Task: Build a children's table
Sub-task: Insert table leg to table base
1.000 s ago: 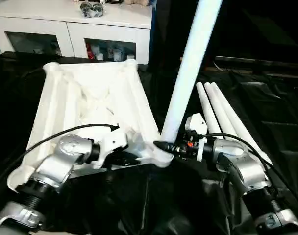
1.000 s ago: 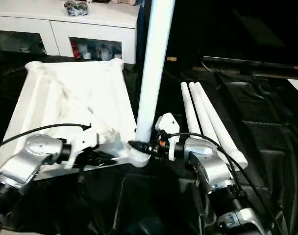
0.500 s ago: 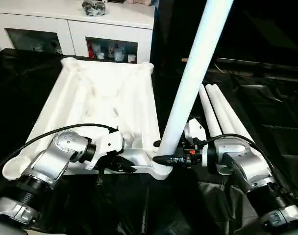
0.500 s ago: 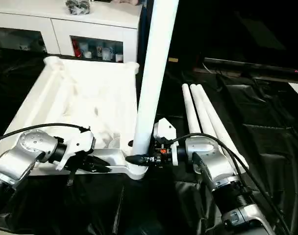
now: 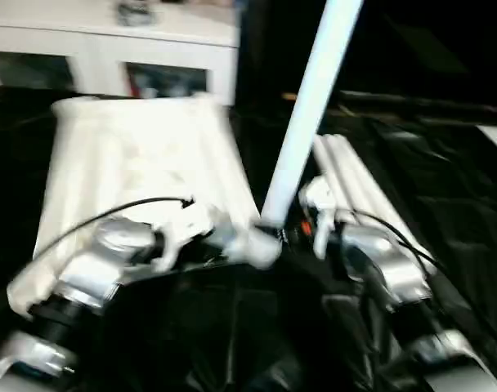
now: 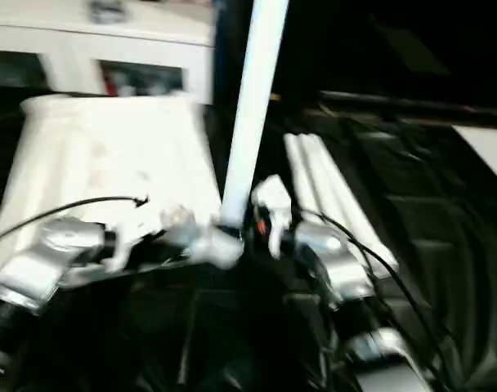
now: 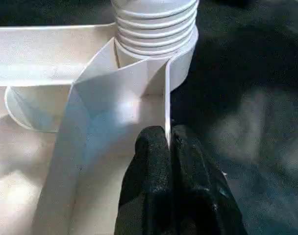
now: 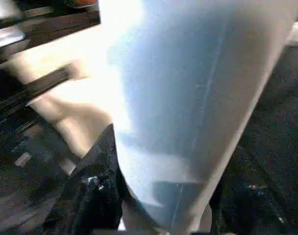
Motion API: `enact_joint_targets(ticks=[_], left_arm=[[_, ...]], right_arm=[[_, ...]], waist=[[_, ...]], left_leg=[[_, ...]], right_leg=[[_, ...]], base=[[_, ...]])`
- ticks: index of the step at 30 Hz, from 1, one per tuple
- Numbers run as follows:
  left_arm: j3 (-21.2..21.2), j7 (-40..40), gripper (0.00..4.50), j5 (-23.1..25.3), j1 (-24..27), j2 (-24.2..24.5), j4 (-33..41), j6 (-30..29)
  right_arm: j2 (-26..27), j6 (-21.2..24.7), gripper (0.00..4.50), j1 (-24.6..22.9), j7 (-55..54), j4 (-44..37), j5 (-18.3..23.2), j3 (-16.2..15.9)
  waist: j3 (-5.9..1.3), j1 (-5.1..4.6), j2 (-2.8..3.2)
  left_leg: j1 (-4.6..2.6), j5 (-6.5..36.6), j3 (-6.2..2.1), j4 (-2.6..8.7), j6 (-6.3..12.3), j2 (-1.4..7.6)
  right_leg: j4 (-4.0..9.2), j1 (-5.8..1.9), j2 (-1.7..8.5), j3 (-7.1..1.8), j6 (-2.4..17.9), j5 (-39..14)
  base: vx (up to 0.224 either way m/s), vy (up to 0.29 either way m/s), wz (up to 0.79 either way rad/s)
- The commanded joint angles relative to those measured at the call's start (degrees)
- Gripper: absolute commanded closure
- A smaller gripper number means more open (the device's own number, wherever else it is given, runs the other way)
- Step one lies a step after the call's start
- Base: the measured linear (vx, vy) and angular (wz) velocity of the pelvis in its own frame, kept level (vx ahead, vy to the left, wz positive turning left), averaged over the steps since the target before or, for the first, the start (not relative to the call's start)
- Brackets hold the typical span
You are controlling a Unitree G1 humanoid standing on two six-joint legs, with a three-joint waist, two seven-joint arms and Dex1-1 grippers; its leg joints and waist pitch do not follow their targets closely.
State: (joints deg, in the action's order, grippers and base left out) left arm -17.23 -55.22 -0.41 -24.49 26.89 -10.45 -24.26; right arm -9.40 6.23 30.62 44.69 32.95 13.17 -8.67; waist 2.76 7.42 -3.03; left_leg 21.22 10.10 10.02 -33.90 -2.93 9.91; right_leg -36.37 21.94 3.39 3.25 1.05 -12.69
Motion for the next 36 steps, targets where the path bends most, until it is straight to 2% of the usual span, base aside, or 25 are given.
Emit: enact_joint_targets(ticks=[1,4,6,8,9,11,16,17,18,20,22,25,27,31,32,33,36], left_arm=[[3.36,4.69,4.50,-1.02,-1.77,-2.86,9.51,-2.33],[2.79,8.52,4.50,-0.39,-0.93,-6.52,13.22,-5.65],[1.51,10.73,4.50,-0.36,-0.27,-9.07,15.82,-7.53],[0.59,11.63,4.50,-0.27,0.04,-10.10,16.90,-8.38],[0.33,11.96,4.50,-0.13,0.08,-10.37,17.06,-8.72],[0.07,12.03,4.50,0.07,0.03,-10.33,16.86,-8.72],[-0.43,12.34,4.50,1.30,-0.42,-9.05,17.04,-9.88],[-0.45,12.35,4.50,1.29,-0.46,-9.00,17.07,-9.94],[-0.46,12.33,4.50,1.11,-0.60,-8.78,17.14,-10.13],[-0.49,11.98,4.50,0.86,-0.77,-8.46,17.08,-10.01],[-0.61,11.46,4.50,0.79,-0.87,-7.96,16.99,-9.62],[-0.42,10.60,4.50,0.24,-0.80,-7.41,17.08,-9.49],[-0.36,9.95,4.50,0.00,-0.76,-6.96,17.07,-9.19],[-0.12,7.50,4.50,-1.26,-0.71,-5.63,16.72,-7.73],[-0.11,6.32,4.50,-1.62,-0.81,-5.01,16.14,-6.44],[-0.22,5.28,4.50,-1.73,-0.88,-4.46,15.50,-4.76],[-0.28,3.38,4.50,-2.49,-0.91,-3.82,14.79,-3.41]], right_arm=[[0.51,3.12,2.62,-0.74,-5.85,7.18,-3.26,-0.04],[1.89,3.65,2.62,0.61,-8.38,9.31,-3.64,0.44],[2.84,3.90,2.62,1.62,-9.51,10.76,-4.13,0.47],[3.25,4.20,2.62,1.95,-9.25,10.96,-4.38,0.09],[3.34,4.19,2.62,2.02,-9.13,10.97,-4.44,-0.05],[3.37,4.09,2.62,2.02,-8.73,10.76,-4.54,-0.32],[3.88,2.88,2.62,2.91,-8.82,11.50,-4.89,-0.04],[3.91,2.88,2.27,2.96,-8.70,11.49,-4.84,0.05],[4.01,2.83,2.06,3.12,-8.43,11.39,-4.64,0.38],[4.04,3.45,2.06,3.20,-7.29,10.93,-3.91,0.65],[3.89,3.45,1.66,3.13,-6.41,10.28,-3.76,0.50],[3.66,3.56,1.57,2.82,-5.21,9.03,-3.51,0.37],[3.43,3.68,1.22,2.62,-4.23,8.14,-3.24,0.26],[2.27,3.42,1.04,1.84,-0.88,5.12,-2.74,-0.08],[1.30,3.48,1.04,1.49,1.02,3.83,-2.69,-0.50],[0.57,3.63,1.04,1.26,2.40,3.03,-2.72,-0.89],[-0.63,3.65,1.04,0.85,4.60,1.92,-2.91,-1.66]], waist=[[-2.96,-0.03,1.32],[-3.07,-0.24,1.15],[-3.31,-0.52,0.75],[-3.34,-0.57,0.87],[-3.31,-0.61,0.68],[-3.15,-0.54,0.75],[-2.91,-0.71,0.98],[-2.90,-0.76,1.03],[-2.91,-0.76,1.04],[-3.03,-0.75,1.14],[-3.16,-0.56,1.06],[-3.21,-0.45,1.17],[-3.19,-0.30,1.19],[-3.13,0.15,1.32],[-3.14,0.29,1.21],[-3.06,0.59,1.38],[-3.10,0.78,1.43]], left_leg=[[-0.89,17.99,-2.10,5.61,-4.10,4.05],[-0.79,13.69,-1.65,5.05,-2.30,3.80],[-0.55,9.36,-1.48,4.75,-0.92,3.71],[-0.53,7.91,-1.40,4.56,0.13,3.60],[-0.56,7.56,-1.31,4.51,0.66,3.54],[-0.70,8.38,-1.32,4.58,0.93,3.58],[-1.00,12.29,-1.46,5.03,-0.55,3.84],[-0.98,12.73,-1.52,5.12,-0.81,3.85],[-1.00,12.78,-1.51,5.11,-0.94,3.84],[-1.03,12.26,-1.52,5.02,-0.88,3.85],[-0.88,10.01,-1.37,4.79,-0.30,3.75],[-0.92,8.60,-1.33,4.63,0.16,3.73],[-0.87,7.97,-1.28,4.58,0.55,3.72],[-0.95,8.55,-1.26,4.58,0.45,3.76],[-0.98,8.61,-1.24,4.55,0.45,3.75],[-1.00,8.63,-1.22,4.49,0.68,3.70],[-1.04,8.49,-1.17,4.50,0.45,3.76]], right_leg=[[4.87,-1.81,6.17,-3.21,10.63,-12.90],[4.68,-2.04,5.86,-3.16,11.88,-6.88],[4.12,-2.52,5.66,-2.93,12.80,-0.58],[4.00,-2.63,5.59,-2.83,13.19,1.68],[4.09,-2.65,5.50,-2.80,13.22,2.04],[4.33,-2.59,5.57,-2.78,13.00,-0.01],[4.84,-2.28,5.60,-2.83,11.96,-6.11],[4.88,-2.31,5.58,-2.83,11.78,-6.58],[4.88,-2.27,5.59,-2.86,11.71,-6.39],[4.73,-2.32,5.62,-2.88,12.14,-5.15],[4.35,-2.42,5.49,-2.84,12.53,-1.73],[4.15,-2.46,5.48,-2.77,13.00,0.36],[4.06,-2.51,5.45,-2.75,13.19,1.34],[4.17,-2.52,5.48,-2.72,13.08,0.65],[4.13,-2.56,5.43,-2.73,12.86,0.27],[4.35,-2.49,5.42,-2.76,12.59,-0.30],[4.12,-2.45,5.38,-2.75,12.43,-0.32]], base=[[0.000,0.000,0.00],[0.000,0.000,0.00],[0.000,0.000,0.00],[0.000,0.000,0.00],[0.000,0.000,0.00],[0.000,0.000,0.00],[0.000,0.000,0.00],[0.000,0.000,0.00],[0.000,0.000,0.00],[0.000,0.000,0.00],[0.000,0.000,0.00],[0.000,0.000,0.00],[0.000,0.000,0.00],[0.000,0.000,0.00],[0.000,0.000,0.00],[0.000,0.000,0.00],[0.000,0.000,0.00]])
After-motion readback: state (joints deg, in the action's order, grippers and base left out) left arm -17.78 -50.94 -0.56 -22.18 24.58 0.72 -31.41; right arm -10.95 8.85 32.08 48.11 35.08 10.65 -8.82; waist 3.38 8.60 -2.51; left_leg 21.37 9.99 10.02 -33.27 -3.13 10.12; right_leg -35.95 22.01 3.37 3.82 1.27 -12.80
